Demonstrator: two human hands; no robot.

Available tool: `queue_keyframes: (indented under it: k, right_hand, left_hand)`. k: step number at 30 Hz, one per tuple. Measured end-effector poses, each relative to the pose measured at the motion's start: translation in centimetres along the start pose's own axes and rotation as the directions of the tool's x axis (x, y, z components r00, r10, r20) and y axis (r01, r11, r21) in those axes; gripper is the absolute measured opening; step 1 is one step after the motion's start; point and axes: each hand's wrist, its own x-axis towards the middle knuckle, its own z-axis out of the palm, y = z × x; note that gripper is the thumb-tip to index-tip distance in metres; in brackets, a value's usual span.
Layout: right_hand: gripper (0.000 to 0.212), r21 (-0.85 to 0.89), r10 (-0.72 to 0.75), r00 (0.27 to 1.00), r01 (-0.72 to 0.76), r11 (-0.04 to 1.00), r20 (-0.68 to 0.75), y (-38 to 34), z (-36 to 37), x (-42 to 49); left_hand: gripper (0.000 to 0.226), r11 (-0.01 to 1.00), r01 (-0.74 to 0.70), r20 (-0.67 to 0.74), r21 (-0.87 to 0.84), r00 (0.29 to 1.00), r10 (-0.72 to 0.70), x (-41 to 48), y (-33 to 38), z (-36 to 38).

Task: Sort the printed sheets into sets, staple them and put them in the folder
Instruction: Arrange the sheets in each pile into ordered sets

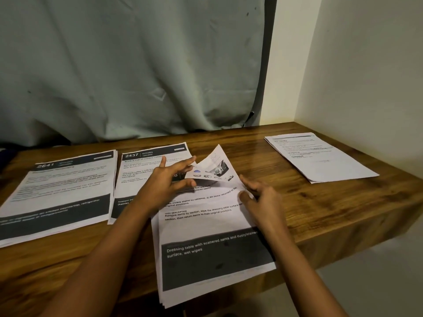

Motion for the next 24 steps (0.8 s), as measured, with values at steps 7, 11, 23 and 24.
queue_keyframes:
  k: [7,11,23,24]
  right_hand:
    - [0.04,-0.096,-0.01,1.0,0.009,0.995,-0.004,-0.7,-0.1,-0.4]
    - [0.039,-0.112,-0.019,1.0,0.019,0.994,-0.006,-0.9,-0.1,-0.6]
    - [0.039,-0.161,0.013,1.0,-0.012,0.987,0.002,-1.1,-0.3,-0.6]
    - [0.04,-0.165,0.016,1.0,-0.014,0.986,0.01,-1.1,-0.3,-0.6]
  left_hand:
    - [0.082,0.998,0.047,0.011,0.029,0.999,-0.047,-0.1,0.5,0.1]
    - [0.085,0.999,0.039,0.023,0.036,0.999,-0.04,0.0,0.0,0.1]
    - [0.08,0.996,0.077,0.03,0.043,0.997,-0.078,-0.3,0.8,0.1]
    - [0.079,0.996,0.077,0.03,0.044,0.996,-0.079,-0.2,0.9,0.1]
